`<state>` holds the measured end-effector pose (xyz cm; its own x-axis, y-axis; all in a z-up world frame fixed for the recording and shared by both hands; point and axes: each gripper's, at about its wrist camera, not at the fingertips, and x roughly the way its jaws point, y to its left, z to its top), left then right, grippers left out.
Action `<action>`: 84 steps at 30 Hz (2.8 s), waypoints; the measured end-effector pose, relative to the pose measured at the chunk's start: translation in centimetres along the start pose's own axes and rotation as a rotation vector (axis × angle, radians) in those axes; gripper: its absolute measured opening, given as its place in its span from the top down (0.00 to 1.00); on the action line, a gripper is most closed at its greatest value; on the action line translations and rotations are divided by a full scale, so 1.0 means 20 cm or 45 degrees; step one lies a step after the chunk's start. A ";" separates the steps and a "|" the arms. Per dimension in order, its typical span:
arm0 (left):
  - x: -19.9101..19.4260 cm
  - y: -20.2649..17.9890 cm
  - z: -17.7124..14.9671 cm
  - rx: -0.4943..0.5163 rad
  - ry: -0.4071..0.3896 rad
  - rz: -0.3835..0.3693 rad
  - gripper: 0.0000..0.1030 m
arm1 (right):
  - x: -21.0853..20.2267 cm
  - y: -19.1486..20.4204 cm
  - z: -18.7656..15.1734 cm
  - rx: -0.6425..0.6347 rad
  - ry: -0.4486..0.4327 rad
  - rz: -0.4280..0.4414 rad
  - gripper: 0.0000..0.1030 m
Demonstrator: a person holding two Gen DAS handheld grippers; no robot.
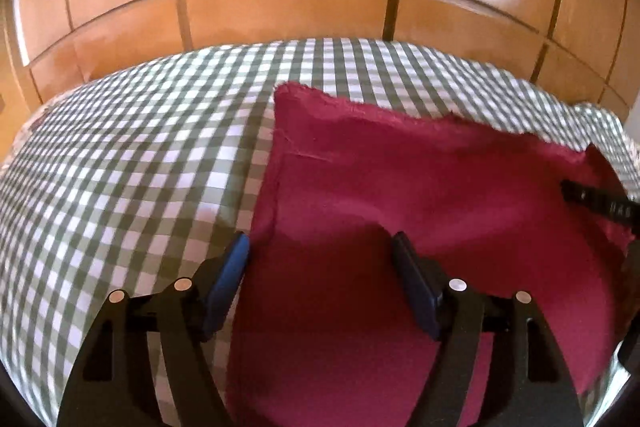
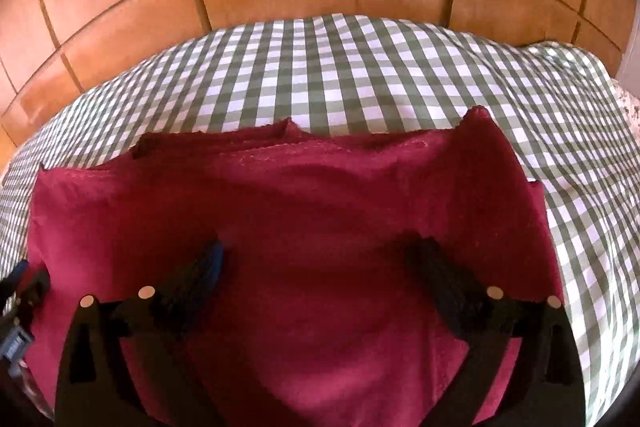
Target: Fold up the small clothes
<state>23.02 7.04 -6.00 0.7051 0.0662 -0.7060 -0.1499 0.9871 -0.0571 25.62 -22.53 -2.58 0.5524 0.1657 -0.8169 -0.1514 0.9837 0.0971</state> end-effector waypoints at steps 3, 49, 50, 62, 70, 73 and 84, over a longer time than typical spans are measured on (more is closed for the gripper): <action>-0.08 0.00 0.00 -0.008 -0.036 -0.017 0.30 | -0.09 -0.04 -0.04 0.010 -0.035 0.002 0.05; -0.42 0.15 -0.29 -0.053 -0.039 -0.010 0.25 | -0.46 -0.54 -0.55 0.372 -0.017 0.204 0.19; -0.43 0.15 -0.29 -0.053 -0.048 -0.026 0.25 | -0.45 -0.54 -0.55 0.374 -0.018 0.205 0.19; -0.33 -0.01 -0.28 0.109 0.045 -0.052 0.28 | -0.45 -0.46 -0.54 0.297 -0.007 0.191 0.55; -0.31 -0.01 -0.26 0.107 0.048 -0.065 0.28 | -0.44 -0.48 -0.53 0.344 0.021 0.207 0.54; -0.30 -0.01 -0.26 0.116 0.048 -0.076 0.28 | -0.46 -0.46 -0.51 0.348 0.031 0.229 0.71; -0.30 0.01 -0.26 0.097 0.052 -0.124 0.28 | -0.59 -0.29 -0.37 0.268 0.016 0.290 0.78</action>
<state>15.12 6.12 -5.46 0.6847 -0.0350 -0.7280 -0.0277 0.9969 -0.0739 13.86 -30.71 2.21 0.5137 0.3837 -0.7674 -0.0961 0.9145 0.3929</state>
